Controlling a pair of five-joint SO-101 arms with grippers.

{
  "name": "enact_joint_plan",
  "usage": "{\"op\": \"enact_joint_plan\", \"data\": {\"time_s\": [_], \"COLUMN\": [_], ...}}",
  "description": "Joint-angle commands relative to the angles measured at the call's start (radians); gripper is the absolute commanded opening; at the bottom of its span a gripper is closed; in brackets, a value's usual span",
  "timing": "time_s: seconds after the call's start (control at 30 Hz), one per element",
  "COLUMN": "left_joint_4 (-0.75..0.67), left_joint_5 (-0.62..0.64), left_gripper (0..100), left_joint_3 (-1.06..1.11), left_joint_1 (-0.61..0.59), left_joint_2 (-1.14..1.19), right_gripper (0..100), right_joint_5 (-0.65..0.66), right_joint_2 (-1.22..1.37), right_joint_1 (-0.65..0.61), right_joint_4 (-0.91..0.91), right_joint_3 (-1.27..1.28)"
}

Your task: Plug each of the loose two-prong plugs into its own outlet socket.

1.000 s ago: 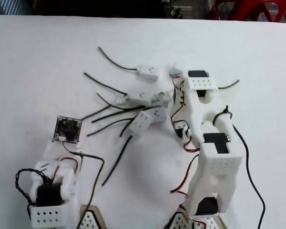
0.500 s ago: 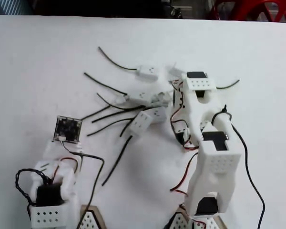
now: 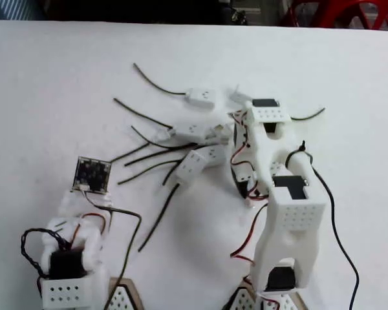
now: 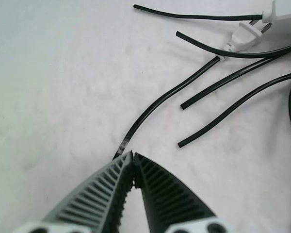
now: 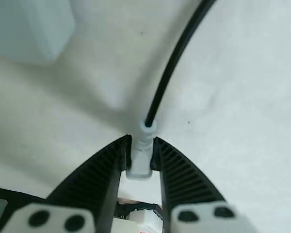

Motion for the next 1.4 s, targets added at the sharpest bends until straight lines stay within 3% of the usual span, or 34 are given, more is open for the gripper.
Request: {"op": "enact_joint_plan", "data": {"time_s": [0.0,0.2,0.37,0.6,0.77,0.93,1.1,1.2,1.37], "left_joint_4": [-0.020,-0.025,-0.101,-0.133,-0.265,-0.338,-0.368,-0.356,-0.216], "left_joint_5": [-0.009,-0.009,-0.006,0.000,0.005,0.178,0.203,0.203,0.199], "left_gripper": [3,3,3,3,5,19,19,18,18], "left_joint_3": [-0.008,-0.014,-0.026,-0.279,-0.258,-0.195,-0.218,-0.269,-0.427], "left_joint_1": [-0.008,-0.008,-0.004,0.035,0.111,0.174,0.226,0.303,0.519], "left_joint_2": [-0.010,-0.010,-0.010,-0.010,-0.007,-0.007,-0.007,-0.007,-0.007], "right_gripper": [1.7,1.7,1.7,1.7,1.7,1.7,1.7,1.7,1.7], "right_joint_5": [0.003,0.003,-0.002,-0.049,-0.115,-0.147,-0.147,-0.144,-0.146], "right_joint_2": [-0.084,-0.415,-0.717,-1.087,-1.337,-1.583,-1.779,-1.853,-1.877], "right_joint_1": [-0.008,-0.021,-0.108,-0.269,-0.403,-0.541,-0.691,-0.783,-0.848], "right_joint_4": [0.050,0.068,0.056,-0.171,-0.329,-0.449,-0.476,-0.475,-0.473], "right_joint_3": [-0.035,0.023,0.153,0.431,0.643,0.816,0.925,0.976,0.999]}}
